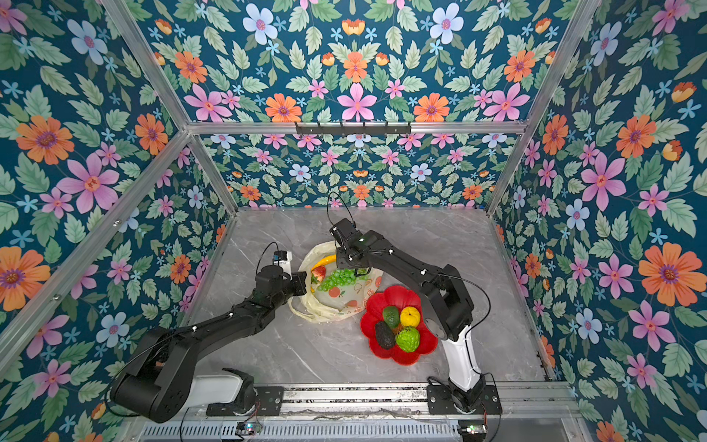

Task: Take fruits out of the plastic bag
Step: Pick up the fruit from the plastic bag.

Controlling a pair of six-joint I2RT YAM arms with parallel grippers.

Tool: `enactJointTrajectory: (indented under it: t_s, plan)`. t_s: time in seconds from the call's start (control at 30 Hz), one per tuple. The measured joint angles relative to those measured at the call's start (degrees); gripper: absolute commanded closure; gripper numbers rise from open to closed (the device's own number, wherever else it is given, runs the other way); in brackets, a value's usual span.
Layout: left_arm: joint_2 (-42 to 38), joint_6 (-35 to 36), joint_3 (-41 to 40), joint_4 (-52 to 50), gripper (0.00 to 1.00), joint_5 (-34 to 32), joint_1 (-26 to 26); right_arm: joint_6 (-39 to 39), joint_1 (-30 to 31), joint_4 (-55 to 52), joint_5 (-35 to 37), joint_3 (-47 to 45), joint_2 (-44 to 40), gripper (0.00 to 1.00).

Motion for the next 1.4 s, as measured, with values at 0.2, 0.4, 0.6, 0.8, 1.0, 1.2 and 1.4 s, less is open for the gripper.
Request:
enactJointTrajectory:
  t_s: [0.2, 0.4, 0.6, 0.8, 1.0, 1.2, 1.4]
  plan:
    - [-0.07, 0.0, 0.0, -0.02, 1.0, 0.15, -0.02, -1.62, 0.0, -1.86, -0.61, 7.76, 7.28, 0.41]
    - [-0.15, 0.0, 0.0, -0.02, 1.0, 0.15, -0.04, -2.73, -0.57, -4.31, -0.42, 15.23, 13.84, 0.41]
    - [-0.2, 0.0, 0.0, -0.02, 1.0, 0.15, -0.09, -3.48, -1.14, -6.64, 1.6, 20.26, 17.73, 0.41]
    - [-0.2, 0.0, 0.0, -0.02, 1.0, 0.17, -0.09, -4.48, -1.46, -7.54, 2.27, 22.82, 19.93, 0.41]
    - [-0.13, 0.0, 0.0, -0.02, 1.0, 0.17, -0.09, -5.2, -1.55, -7.8, 4.76, 25.44, 21.97, 0.41]
    - [0.0, 0.0, 0.0, -0.02, 1.0, 0.48, -0.09, -5.84, -1.55, -8.46, 8.79, 27.54, 23.71, 0.36]
    - [0.0, 0.0, 0.0, -0.02, 1.0, 0.61, -0.09, -5.95, -1.7, -8.79, 9.25, 28.28, 25.14, 0.27]
